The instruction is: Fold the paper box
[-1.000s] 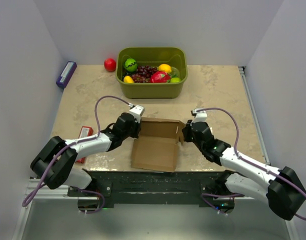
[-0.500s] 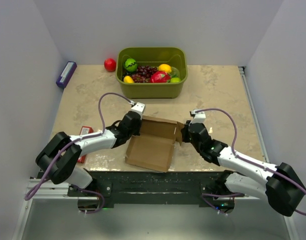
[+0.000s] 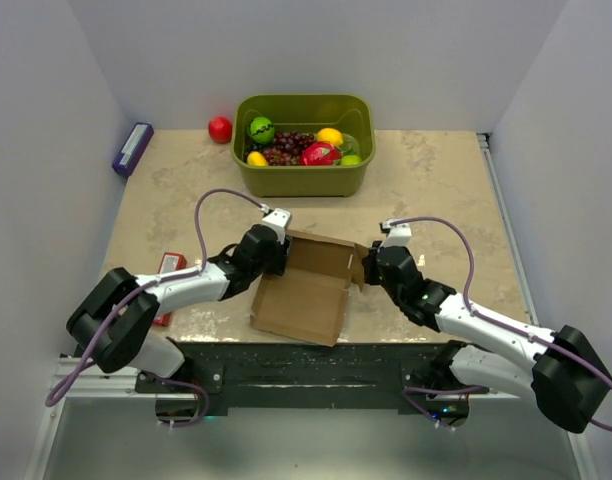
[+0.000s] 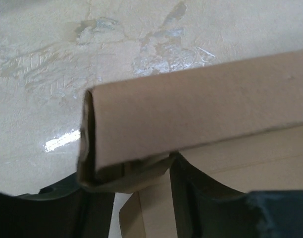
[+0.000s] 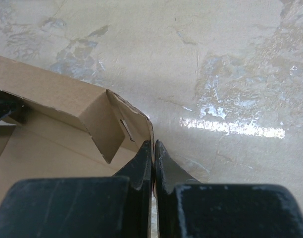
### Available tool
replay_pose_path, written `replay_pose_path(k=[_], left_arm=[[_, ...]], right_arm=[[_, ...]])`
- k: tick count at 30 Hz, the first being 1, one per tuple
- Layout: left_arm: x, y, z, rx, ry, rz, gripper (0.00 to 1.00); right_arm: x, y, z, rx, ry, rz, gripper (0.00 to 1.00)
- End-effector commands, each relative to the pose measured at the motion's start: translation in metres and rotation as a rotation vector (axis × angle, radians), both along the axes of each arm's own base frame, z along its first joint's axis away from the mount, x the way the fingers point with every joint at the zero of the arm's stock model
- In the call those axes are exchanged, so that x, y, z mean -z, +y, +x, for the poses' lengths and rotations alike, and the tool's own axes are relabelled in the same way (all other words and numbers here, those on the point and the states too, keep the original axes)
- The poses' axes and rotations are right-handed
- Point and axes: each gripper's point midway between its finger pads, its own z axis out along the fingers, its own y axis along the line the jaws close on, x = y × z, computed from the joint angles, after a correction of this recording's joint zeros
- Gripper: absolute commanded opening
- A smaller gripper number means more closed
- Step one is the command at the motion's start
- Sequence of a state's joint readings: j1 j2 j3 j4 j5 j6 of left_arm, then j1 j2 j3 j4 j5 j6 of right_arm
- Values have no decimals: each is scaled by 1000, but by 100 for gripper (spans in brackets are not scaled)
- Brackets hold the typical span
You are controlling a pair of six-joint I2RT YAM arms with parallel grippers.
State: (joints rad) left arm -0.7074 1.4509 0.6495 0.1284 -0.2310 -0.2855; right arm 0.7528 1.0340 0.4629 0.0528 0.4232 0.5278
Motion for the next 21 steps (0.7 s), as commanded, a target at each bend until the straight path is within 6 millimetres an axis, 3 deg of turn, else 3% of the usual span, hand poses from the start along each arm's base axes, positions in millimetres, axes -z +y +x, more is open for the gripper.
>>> replay_pose_path(k=[1,6,12,17,21], left_arm=[[-22,-12,0,47,-61,-89,54],[-27,-9,-3,65,-73,-105,64],[-45,-11,-20,193,-147,-170,84],[-42,9,-27,188,-155,-204,90],[-54,28,-22,142,-215,-253,90]], right_arm=[[-16,8,4,-16,-44,34,0],[-19,8,4,-22,-52,40,0],[-20,10,3,-33,-53,49,0],[-19,10,2,-40,-50,47,0],[-18,12,2,-48,-50,47,0]])
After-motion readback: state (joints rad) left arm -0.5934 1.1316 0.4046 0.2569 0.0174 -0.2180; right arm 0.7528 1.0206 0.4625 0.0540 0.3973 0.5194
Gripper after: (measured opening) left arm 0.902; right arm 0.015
